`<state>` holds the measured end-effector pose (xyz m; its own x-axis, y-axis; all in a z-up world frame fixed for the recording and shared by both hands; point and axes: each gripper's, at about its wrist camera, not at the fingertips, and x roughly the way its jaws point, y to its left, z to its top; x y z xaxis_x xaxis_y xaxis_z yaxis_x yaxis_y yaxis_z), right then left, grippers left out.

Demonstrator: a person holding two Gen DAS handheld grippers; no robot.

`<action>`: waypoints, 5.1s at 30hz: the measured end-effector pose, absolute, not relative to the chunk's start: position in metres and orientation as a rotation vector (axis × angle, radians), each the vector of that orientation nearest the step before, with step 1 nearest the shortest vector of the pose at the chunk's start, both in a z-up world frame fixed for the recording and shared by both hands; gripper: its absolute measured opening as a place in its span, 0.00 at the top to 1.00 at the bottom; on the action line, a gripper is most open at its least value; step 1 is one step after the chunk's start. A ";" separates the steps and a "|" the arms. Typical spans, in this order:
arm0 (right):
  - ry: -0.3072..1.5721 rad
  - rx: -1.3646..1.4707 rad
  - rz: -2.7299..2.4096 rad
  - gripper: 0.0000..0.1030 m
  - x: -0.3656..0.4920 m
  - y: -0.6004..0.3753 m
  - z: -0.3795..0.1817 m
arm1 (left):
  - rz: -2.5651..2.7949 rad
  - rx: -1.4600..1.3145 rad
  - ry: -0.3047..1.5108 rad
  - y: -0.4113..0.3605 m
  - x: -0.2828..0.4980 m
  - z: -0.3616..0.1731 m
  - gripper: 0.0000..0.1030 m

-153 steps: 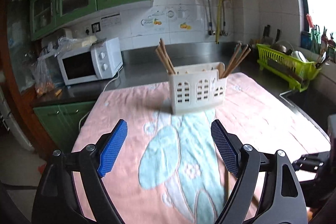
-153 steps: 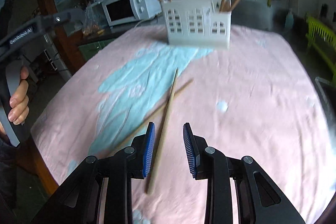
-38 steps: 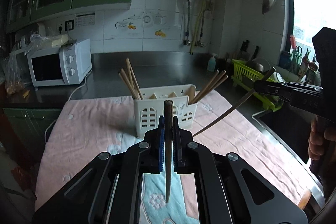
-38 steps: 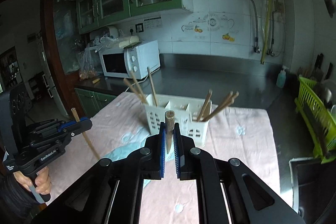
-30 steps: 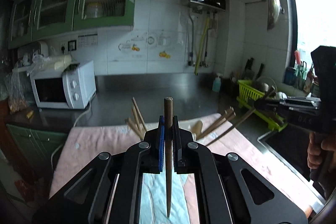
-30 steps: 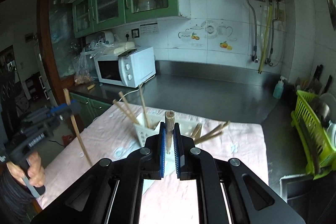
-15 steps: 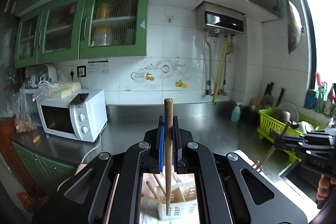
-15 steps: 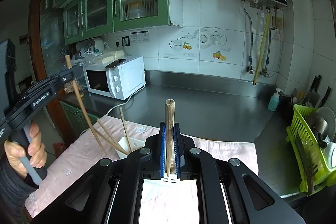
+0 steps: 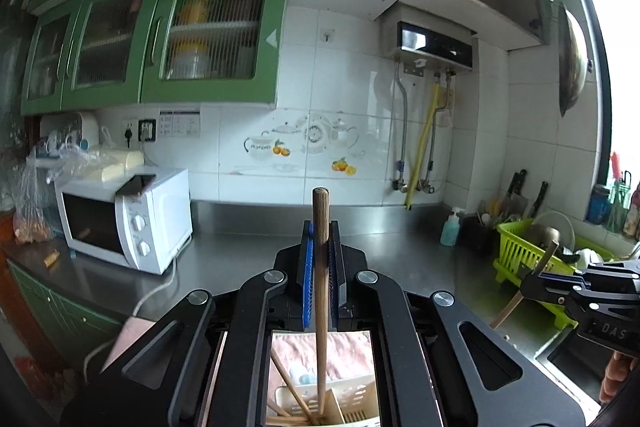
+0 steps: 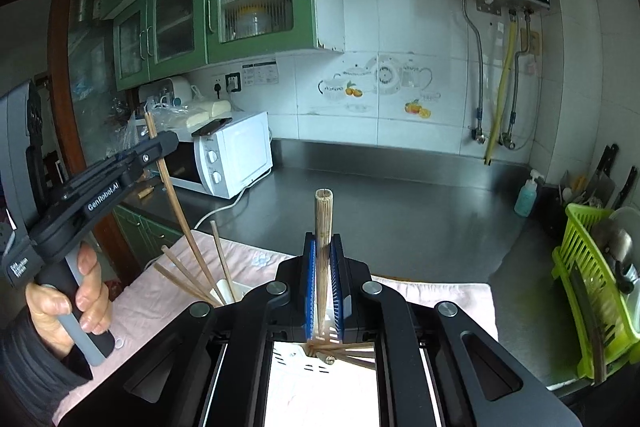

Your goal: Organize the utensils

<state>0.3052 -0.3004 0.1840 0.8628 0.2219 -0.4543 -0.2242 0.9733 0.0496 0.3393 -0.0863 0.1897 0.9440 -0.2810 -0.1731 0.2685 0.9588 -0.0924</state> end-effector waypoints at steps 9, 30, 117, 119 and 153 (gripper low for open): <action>0.555 -0.011 0.241 0.93 0.320 -0.297 0.153 | -0.273 -0.085 0.253 -0.081 0.357 0.158 0.95; 0.535 -0.034 0.229 0.73 0.276 -0.285 0.142 | -0.279 -0.061 0.337 -0.057 0.306 0.136 0.54; 0.563 0.012 0.162 0.11 0.037 -0.236 0.011 | -0.047 0.038 0.527 -0.022 0.043 0.014 0.05; 0.567 0.013 0.162 0.11 0.038 -0.236 0.010 | -0.048 0.041 0.531 -0.023 0.043 0.014 0.05; 0.595 0.014 0.164 0.10 0.044 -0.232 0.003 | -0.057 0.081 0.547 -0.031 0.047 0.006 0.05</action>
<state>0.0445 -0.2323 0.0026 0.8157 0.1576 -0.5567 -0.1497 0.9869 0.0599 0.0470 -0.0305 0.0064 0.8526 -0.0321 -0.5217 0.0752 0.9953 0.0617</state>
